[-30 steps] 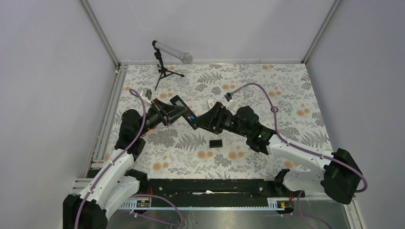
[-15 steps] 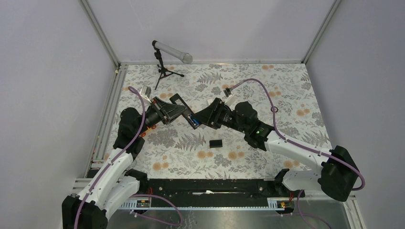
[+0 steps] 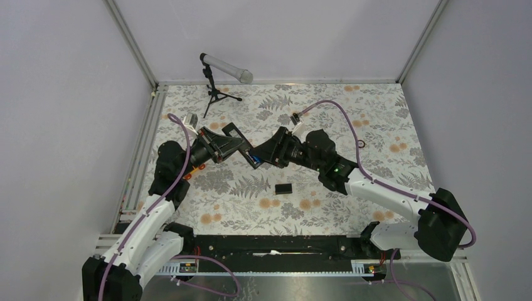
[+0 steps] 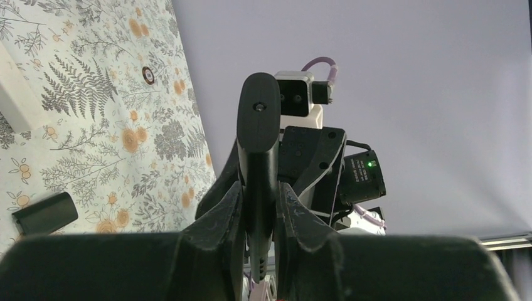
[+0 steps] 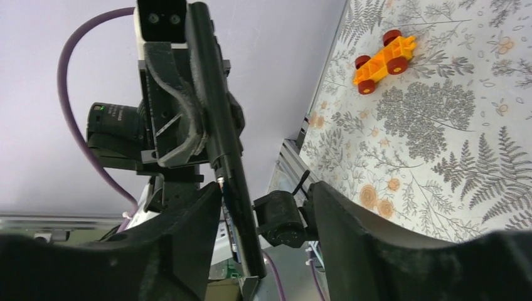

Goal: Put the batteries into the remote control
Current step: Load the battery into the remote control, then pick up the battery cover at the center of the board.

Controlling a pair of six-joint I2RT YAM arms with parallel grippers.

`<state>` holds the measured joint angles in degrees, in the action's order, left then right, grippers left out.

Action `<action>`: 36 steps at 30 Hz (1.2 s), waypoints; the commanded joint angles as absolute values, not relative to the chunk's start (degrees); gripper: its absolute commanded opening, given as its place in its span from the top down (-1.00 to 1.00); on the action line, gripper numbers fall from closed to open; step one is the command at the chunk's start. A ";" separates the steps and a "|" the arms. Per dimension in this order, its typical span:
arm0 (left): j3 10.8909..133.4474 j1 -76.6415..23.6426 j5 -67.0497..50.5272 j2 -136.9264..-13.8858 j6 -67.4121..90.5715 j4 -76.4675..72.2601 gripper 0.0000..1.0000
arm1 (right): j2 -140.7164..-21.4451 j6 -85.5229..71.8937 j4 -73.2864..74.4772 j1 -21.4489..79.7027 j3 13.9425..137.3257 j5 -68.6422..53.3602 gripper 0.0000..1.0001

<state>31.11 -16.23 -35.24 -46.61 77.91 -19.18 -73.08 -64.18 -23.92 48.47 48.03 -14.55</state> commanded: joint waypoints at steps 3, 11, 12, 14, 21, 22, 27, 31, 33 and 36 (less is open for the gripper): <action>33.66 -14.74 -35.22 -44.26 72.55 -16.28 1.00 | -69.76 -58.19 -22.82 46.82 48.41 -12.54 -0.53; 35.09 -7.44 -32.27 -41.75 59.12 2.56 1.00 | -63.75 -24.56 -1.96 43.07 54.42 -16.49 -0.78; 35.64 -5.83 -31.51 -41.55 57.03 5.68 1.00 | -64.31 -18.20 3.67 43.00 55.98 -18.17 -0.78; 36.99 -3.88 -29.41 -41.11 53.30 11.02 1.00 | -66.42 -4.27 13.43 43.09 58.53 -19.81 -0.78; 40.08 -0.10 -23.75 -40.99 46.94 21.99 1.00 | -73.83 14.74 29.02 43.55 60.48 -17.27 -0.74; 40.09 1.14 -23.76 -40.96 46.74 22.31 1.00 | -74.50 15.94 28.88 44.02 59.82 -16.87 -0.74; 39.85 3.75 -25.79 -41.08 46.18 22.19 1.00 | -79.71 23.93 29.41 48.18 57.87 -11.51 -0.77; 39.67 6.74 -30.40 -41.89 45.00 20.47 1.00 | -86.00 28.42 30.40 51.29 59.09 -5.76 -0.75; 39.51 8.28 -33.01 -42.85 44.62 19.74 1.00 | -89.25 29.57 30.23 51.94 60.02 -4.85 -0.74; 38.63 10.06 -35.91 -44.54 44.96 18.16 1.00 | -93.41 31.46 30.13 52.43 61.16 -2.56 -0.74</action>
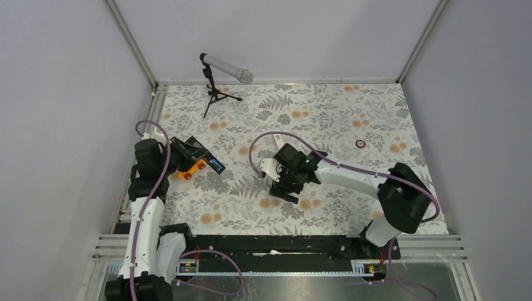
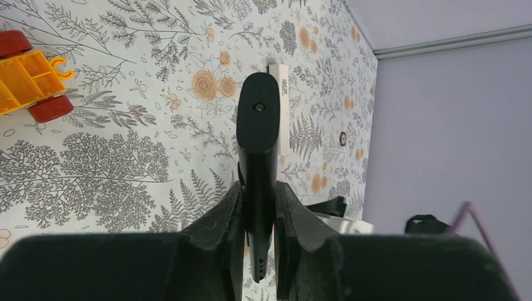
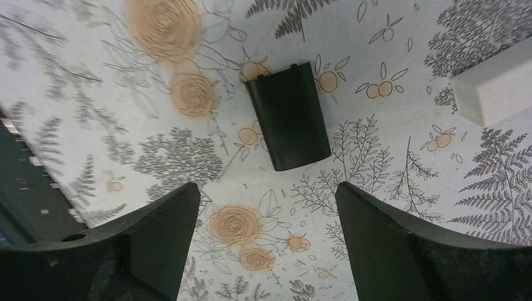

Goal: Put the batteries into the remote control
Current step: Pick up the battery cover at the center of the board.

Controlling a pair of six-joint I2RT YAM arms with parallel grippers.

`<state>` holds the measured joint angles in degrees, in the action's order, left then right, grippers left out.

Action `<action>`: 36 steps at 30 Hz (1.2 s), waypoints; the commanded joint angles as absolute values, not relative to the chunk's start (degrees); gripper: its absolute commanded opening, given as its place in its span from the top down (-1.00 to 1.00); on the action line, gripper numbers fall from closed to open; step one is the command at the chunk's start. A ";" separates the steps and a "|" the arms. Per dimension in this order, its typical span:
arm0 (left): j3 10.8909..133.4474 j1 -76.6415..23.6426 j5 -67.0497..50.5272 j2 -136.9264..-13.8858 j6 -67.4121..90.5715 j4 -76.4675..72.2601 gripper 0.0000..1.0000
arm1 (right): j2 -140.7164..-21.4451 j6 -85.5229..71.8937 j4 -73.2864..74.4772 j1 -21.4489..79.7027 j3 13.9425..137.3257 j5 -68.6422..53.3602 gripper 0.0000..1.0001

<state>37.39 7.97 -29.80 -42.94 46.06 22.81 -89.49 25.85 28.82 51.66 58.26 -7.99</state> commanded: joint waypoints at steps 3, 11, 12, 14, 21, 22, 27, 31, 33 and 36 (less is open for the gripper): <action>37.29 11.60 -38.21 -45.51 46.09 15.65 1.00 | -97.50 33.85 30.58 52.56 62.62 2.21 -0.73; 36.47 13.42 -40.33 -47.19 46.61 13.36 1.00 | -102.69 36.03 31.05 52.56 64.65 2.22 -0.68; 36.53 13.52 -40.41 -47.20 46.64 13.23 1.00 | -103.07 36.25 31.02 52.56 64.41 1.85 -0.65; 36.64 13.69 -40.59 -47.40 46.67 13.14 1.00 | -103.72 36.34 30.50 52.56 64.19 1.23 -0.60; 36.05 13.87 -41.45 -48.05 47.75 11.87 1.00 | -104.99 35.90 29.77 52.56 65.47 -3.34 -0.51; 36.11 13.83 -41.48 -48.08 47.87 11.79 1.00 | -105.22 35.80 29.76 52.57 65.70 -3.87 -0.51; 35.99 13.92 -41.60 -47.77 47.90 11.73 1.00 | -107.21 34.78 30.52 52.56 66.66 -3.95 -0.38; 35.63 13.97 -41.57 -47.25 47.90 11.90 1.00 | -108.54 33.78 31.43 52.56 66.81 -2.06 0.00; 35.39 13.97 -41.53 -46.99 47.94 12.04 1.00 | -108.33 33.23 31.30 52.55 66.68 -2.02 0.11; 34.95 13.97 -41.93 -46.64 48.65 11.42 1.00 | -107.25 32.30 30.06 52.56 66.20 -0.73 0.18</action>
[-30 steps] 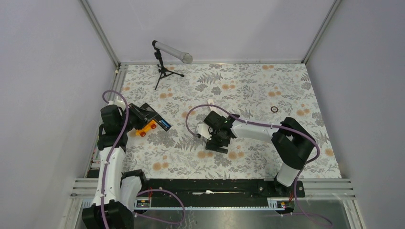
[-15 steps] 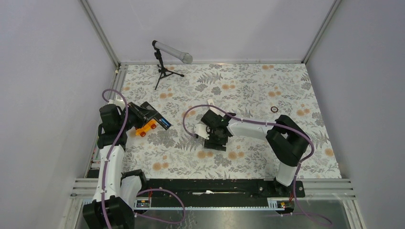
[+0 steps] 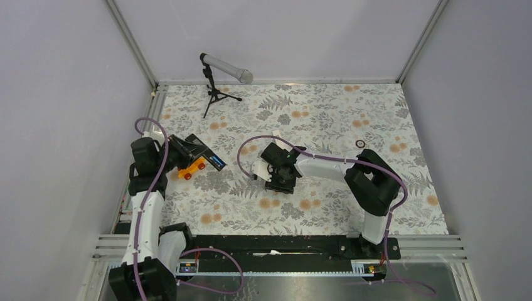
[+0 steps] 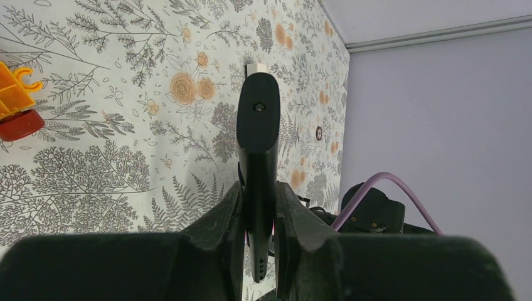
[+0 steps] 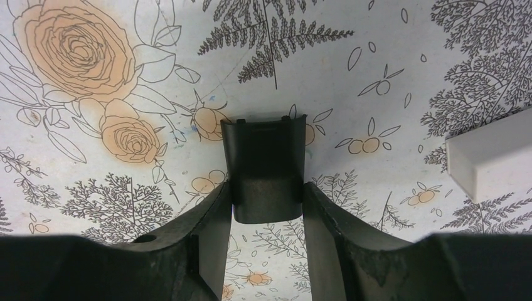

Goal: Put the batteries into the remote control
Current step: Pick up the battery cover at the center of the board.

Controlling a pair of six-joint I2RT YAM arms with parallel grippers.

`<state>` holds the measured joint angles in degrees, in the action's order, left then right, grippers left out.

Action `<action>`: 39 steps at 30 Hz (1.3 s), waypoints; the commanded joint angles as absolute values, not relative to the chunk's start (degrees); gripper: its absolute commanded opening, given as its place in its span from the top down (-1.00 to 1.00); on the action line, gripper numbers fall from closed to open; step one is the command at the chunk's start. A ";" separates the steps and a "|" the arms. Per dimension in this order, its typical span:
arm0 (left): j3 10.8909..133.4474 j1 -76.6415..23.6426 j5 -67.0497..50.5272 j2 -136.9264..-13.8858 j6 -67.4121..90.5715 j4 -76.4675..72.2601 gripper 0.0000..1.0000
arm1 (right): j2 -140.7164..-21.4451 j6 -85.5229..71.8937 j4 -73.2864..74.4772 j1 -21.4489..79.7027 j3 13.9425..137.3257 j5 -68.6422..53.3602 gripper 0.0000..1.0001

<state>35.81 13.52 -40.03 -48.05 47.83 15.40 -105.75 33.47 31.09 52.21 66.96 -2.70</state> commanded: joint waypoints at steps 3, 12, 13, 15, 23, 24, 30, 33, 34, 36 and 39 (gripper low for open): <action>33.98 13.96 -42.99 -45.66 50.03 9.69 1.00 | -105.67 30.67 28.88 52.56 66.09 -0.31 0.20; 23.67 13.09 -43.78 -39.94 56.14 1.70 1.00 | -96.45 25.27 25.33 51.82 63.74 -2.77 0.18; 22.51 12.81 -43.49 -39.40 56.95 0.52 1.00 | -95.51 24.92 25.13 51.74 63.48 -2.87 0.17; 20.45 10.66 -42.11 -38.21 57.95 -1.11 1.00 | -93.68 24.41 24.91 51.47 62.97 -3.49 0.15; 16.08 -3.04 -31.53 -38.27 58.87 -7.51 1.00 | -89.50 21.81 25.21 50.93 63.11 -7.08 0.11; 15.37 -4.62 -30.31 -38.64 59.23 -9.51 1.00 | -89.00 20.91 25.49 50.77 63.48 -7.94 0.11; 9.34 -12.23 -20.22 -34.92 59.41 -22.62 1.00 | -89.43 7.91 29.16 49.83 68.16 -8.36 0.16; 9.11 -12.52 -20.06 -36.16 58.54 -23.80 1.00 | -87.77 2.72 26.87 49.86 66.94 -7.97 0.16; 8.92 -12.63 -20.99 -37.14 58.58 -25.30 1.00 | -87.30 1.35 26.30 49.84 66.74 -8.29 0.16; 8.86 -13.21 -22.29 -39.66 58.67 -27.88 1.00 | -86.83 -1.39 25.91 49.88 67.08 -9.66 0.16; 8.84 -14.11 -22.96 -42.07 58.41 -31.10 1.00 | -86.88 -5.27 25.78 49.90 68.34 -11.60 0.16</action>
<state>8.84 -12.99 -23.46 -39.90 59.44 -21.06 -89.10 2.92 27.33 50.13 65.63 -8.10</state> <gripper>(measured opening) 0.175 0.483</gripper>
